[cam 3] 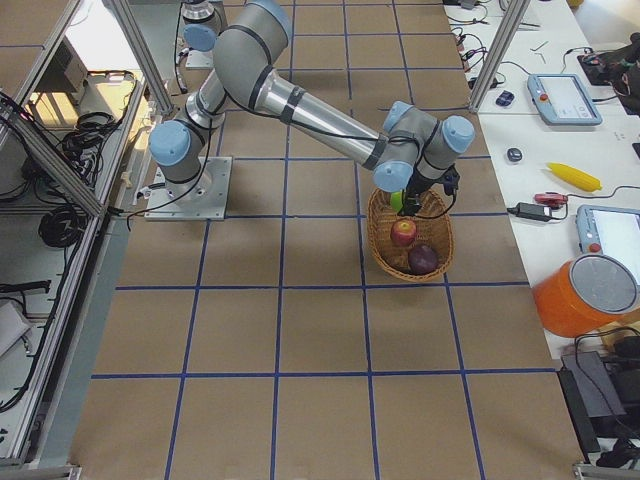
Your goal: Put all apples into basket
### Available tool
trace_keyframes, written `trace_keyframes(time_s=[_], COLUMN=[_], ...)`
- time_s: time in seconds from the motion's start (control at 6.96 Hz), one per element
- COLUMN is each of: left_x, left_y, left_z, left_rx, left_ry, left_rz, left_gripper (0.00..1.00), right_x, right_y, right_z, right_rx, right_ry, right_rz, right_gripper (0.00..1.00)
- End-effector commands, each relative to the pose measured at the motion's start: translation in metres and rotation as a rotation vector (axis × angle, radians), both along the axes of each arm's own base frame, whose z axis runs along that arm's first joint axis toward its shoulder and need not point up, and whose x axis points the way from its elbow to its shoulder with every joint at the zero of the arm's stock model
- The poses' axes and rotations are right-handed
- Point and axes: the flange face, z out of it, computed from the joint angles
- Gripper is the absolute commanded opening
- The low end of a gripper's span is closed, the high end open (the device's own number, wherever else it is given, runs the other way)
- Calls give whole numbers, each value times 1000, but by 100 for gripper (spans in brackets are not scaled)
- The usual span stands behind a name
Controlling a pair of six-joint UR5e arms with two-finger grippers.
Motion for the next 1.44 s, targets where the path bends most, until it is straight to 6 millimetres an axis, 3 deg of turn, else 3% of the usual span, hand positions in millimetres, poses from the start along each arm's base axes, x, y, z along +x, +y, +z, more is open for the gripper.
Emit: trace_keyframes(time_s=[0.0,0.14,0.29,0.57,0.72,1.01,1.15,1.29], left_x=[0,0,0,0,0,0,0,0], left_y=[-1,-1,-1,-1,-1,-1,-1,-1], left_z=[0,0,0,0,0,0,0,0], left_rx=[-1,0,0,-1,0,0,0,0], left_ry=[-1,0,0,-1,0,0,0,0], left_rz=[3,3,1,1,1,1,1,1], left_gripper=[100,100,100,100,100,100,100,100], right_x=[3,3,4,11,26,93,124,157], right_y=[-2,-2,-2,-1,6,46,67,87], right_z=[-9,-8,-6,13,39,140,180,205], right_rx=[14,7,8,-13,-14,-42,-64,-57], right_ry=[-6,-5,-6,3,4,15,28,34], right_rz=[5,6,7,18,34,87,79,73], right_gripper=[15,89,100,100,100,100,100,100])
